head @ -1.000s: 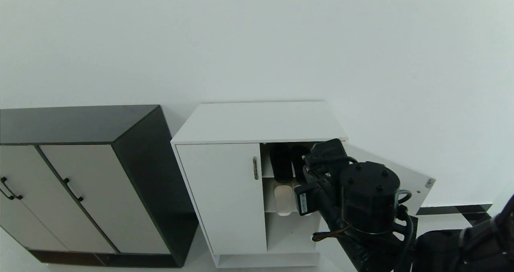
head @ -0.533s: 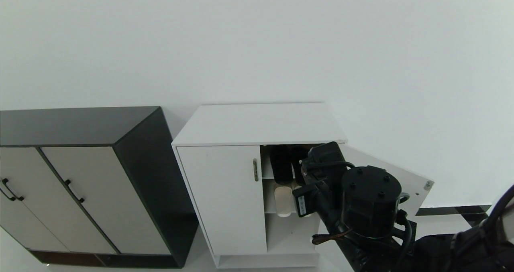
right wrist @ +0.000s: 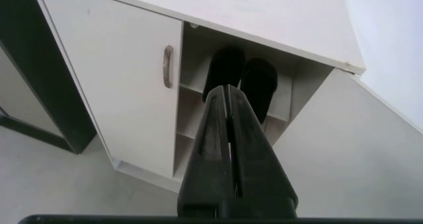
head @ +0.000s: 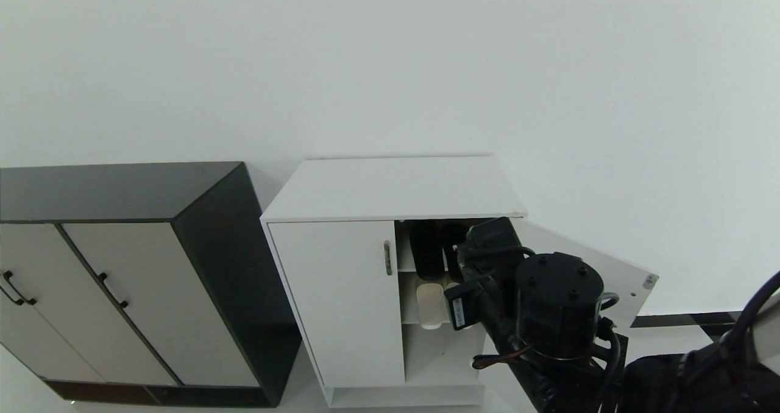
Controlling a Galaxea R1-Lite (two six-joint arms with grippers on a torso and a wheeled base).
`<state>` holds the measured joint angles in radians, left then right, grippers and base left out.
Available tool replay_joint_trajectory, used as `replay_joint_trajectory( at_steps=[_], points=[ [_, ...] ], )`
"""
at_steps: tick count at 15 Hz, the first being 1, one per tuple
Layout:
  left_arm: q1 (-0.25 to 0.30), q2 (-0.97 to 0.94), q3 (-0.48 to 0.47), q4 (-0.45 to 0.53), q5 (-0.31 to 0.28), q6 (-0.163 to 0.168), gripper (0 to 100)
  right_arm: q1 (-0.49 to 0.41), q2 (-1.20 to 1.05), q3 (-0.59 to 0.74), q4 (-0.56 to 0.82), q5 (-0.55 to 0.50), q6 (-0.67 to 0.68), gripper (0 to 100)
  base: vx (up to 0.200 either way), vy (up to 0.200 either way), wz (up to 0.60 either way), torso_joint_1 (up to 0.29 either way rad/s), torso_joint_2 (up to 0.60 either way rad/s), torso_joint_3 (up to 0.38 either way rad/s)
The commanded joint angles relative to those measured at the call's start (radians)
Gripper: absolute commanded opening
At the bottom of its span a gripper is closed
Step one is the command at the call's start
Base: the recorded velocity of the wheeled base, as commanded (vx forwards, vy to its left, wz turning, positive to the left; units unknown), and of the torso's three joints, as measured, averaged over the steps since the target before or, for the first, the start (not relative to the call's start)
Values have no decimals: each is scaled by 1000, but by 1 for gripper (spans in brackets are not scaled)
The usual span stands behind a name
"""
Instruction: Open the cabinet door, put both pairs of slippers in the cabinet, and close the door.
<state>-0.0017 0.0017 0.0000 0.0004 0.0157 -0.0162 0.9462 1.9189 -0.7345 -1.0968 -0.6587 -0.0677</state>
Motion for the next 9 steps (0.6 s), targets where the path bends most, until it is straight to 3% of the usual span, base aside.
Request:
replay_joint_trajectory(
  at_steps=[1,8,9],
  points=[
    [0,1,0,0,1,1,0,-10,9,4,0,-1,-1,0,0,0,-600,-2,2,2],
    [0,1,0,0,1,-1,0,-61,37,-20,3,1,-9,0,0,0,-600,7,-1,2],
    [0,1,0,0,1,-2,0,-95,46,-28,-2,14,-9,0,0,0,0,0,0,0]
  ],
)
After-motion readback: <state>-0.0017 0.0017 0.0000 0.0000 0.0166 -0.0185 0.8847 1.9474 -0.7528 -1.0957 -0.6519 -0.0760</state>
